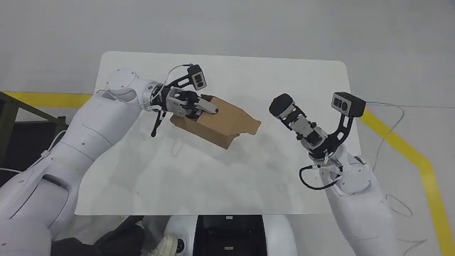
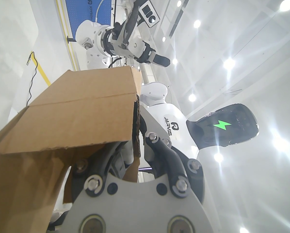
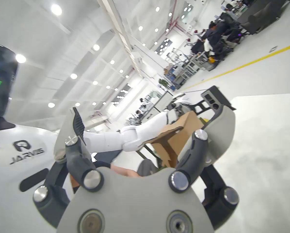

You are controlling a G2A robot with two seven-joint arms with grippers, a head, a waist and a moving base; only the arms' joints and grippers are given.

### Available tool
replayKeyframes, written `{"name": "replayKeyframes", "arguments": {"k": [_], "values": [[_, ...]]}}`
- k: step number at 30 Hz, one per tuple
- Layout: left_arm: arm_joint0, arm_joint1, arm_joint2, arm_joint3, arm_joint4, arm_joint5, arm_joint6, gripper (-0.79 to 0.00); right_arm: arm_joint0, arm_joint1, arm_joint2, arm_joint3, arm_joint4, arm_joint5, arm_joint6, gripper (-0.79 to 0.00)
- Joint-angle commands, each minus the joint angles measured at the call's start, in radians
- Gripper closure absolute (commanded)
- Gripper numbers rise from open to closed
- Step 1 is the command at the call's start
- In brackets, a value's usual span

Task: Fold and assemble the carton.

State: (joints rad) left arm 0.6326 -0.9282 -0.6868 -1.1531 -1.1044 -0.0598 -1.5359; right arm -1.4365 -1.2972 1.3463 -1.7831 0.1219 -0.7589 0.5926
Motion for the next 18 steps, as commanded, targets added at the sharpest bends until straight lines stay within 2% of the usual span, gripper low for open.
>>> {"name": "replayKeyframes", "arguments": {"k": [1, 10, 18], "values": [[0.000, 0.001, 0.001, 0.000, 0.002, 0.001, 0.000, 0.000, 0.009, 0.001, 0.007, -0.013, -0.112, 0.006, -0.014, -0.785], [-0.003, 0.003, 0.005, -0.001, 0.004, 0.005, 0.000, 0.000, 0.004, 0.007, 0.042, -0.055, -0.419, -0.004, -0.113, -0.785], [-0.006, 0.003, 0.009, 0.001, 0.006, 0.001, 0.000, 0.000, 0.003, 0.007, 0.043, -0.055, -0.424, -0.006, -0.120, -0.785]]}}
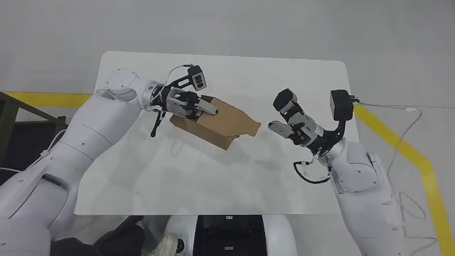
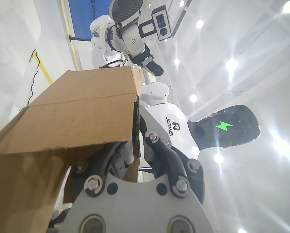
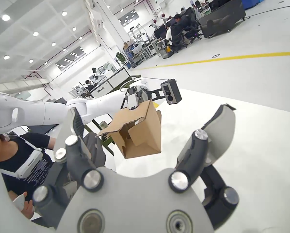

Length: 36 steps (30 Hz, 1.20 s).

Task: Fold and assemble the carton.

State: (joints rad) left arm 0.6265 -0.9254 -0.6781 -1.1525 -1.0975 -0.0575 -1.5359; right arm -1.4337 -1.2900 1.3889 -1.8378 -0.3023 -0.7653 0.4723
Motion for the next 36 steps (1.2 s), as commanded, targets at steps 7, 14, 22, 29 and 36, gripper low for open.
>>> {"name": "replayKeyframes", "arguments": {"k": [7, 14, 22, 29, 36], "values": [[-0.002, -0.001, 0.004, 0.001, 0.006, -0.002, 0.000, 0.000, 0.026, 0.000, -0.033, -0.053, -0.192, 0.074, -0.027, -0.785], [-0.001, 0.001, 0.001, 0.001, 0.003, -0.005, 0.000, 0.000, 0.060, 0.000, -0.069, -0.033, -0.322, 0.172, -0.044, -0.785], [0.000, 0.002, 0.001, -0.002, 0.002, -0.006, 0.000, 0.000, 0.036, 0.007, -0.081, -0.018, -0.353, 0.162, -0.068, -0.785], [0.001, 0.001, 0.002, 0.000, -0.005, -0.005, 0.000, 0.000, 0.021, 0.011, -0.100, -0.011, -0.401, 0.164, -0.093, -0.785], [0.002, 0.001, 0.000, -0.003, -0.022, 0.000, 0.000, 0.000, 0.030, 0.011, -0.146, 0.007, -0.457, 0.177, -0.128, -0.785]]}}
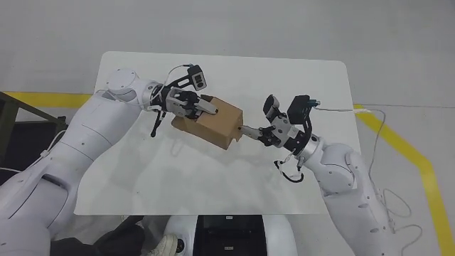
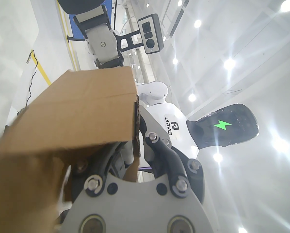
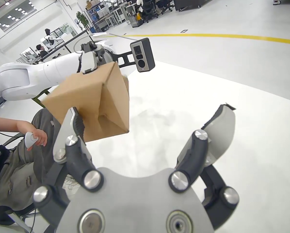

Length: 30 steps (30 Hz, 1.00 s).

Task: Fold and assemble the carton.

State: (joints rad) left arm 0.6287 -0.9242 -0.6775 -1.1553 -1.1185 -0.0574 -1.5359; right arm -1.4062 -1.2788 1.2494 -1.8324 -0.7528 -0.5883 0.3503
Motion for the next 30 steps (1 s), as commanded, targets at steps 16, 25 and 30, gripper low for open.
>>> {"name": "replayKeyframes", "arguments": {"k": [16, 25, 30], "values": [[0.002, 0.004, 0.001, -0.004, -0.006, 0.002, 0.000, 0.000, -0.016, 0.007, -0.029, -0.021, -0.116, 0.009, -0.100, -0.785], [0.008, 0.006, 0.006, -0.024, -0.024, 0.006, 0.000, 0.000, -0.062, 0.016, -0.029, -0.070, -0.193, 0.033, -0.116, -0.785], [0.009, 0.008, 0.012, -0.029, -0.024, 0.007, 0.000, 0.000, -0.054, 0.018, -0.038, -0.066, -0.196, 0.034, -0.129, -0.785]]}}
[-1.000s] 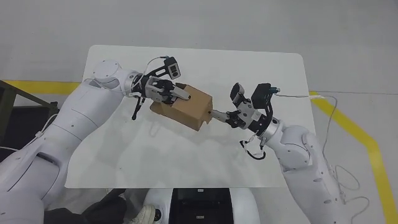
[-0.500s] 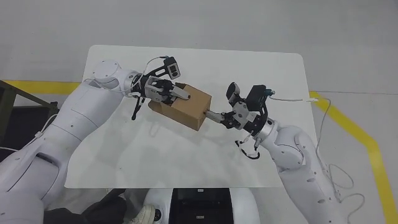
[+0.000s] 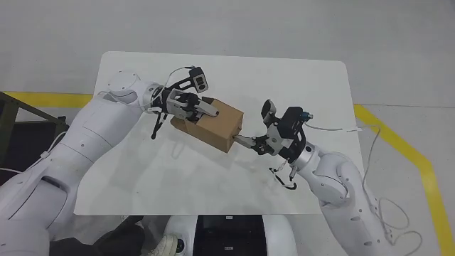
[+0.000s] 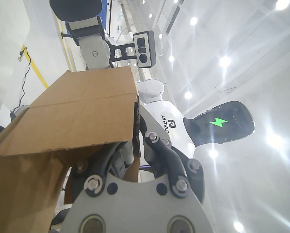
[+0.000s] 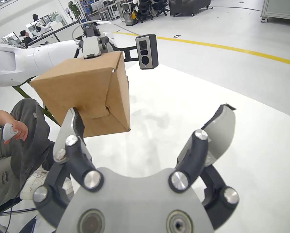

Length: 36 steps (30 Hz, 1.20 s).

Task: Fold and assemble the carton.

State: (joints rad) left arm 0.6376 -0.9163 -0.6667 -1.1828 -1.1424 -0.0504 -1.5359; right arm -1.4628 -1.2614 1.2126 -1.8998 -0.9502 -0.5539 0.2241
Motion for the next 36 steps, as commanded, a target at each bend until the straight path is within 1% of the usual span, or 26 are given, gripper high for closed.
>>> {"name": "replayKeyframes", "arguments": {"k": [1, 15, 36], "values": [[0.000, 0.001, 0.002, -0.002, 0.000, 0.000, 0.000, 0.000, 0.005, 0.000, -0.002, 0.003, 0.002, -0.001, -0.007, -0.785], [-0.005, 0.005, 0.017, -0.006, -0.006, -0.002, 0.000, 0.000, 0.033, 0.003, -0.030, 0.014, -0.007, 0.018, -0.012, -0.785], [-0.010, 0.011, 0.026, -0.008, -0.017, -0.010, 0.000, 0.000, 0.067, 0.006, -0.058, 0.044, 0.021, 0.026, -0.023, -0.785]]}}
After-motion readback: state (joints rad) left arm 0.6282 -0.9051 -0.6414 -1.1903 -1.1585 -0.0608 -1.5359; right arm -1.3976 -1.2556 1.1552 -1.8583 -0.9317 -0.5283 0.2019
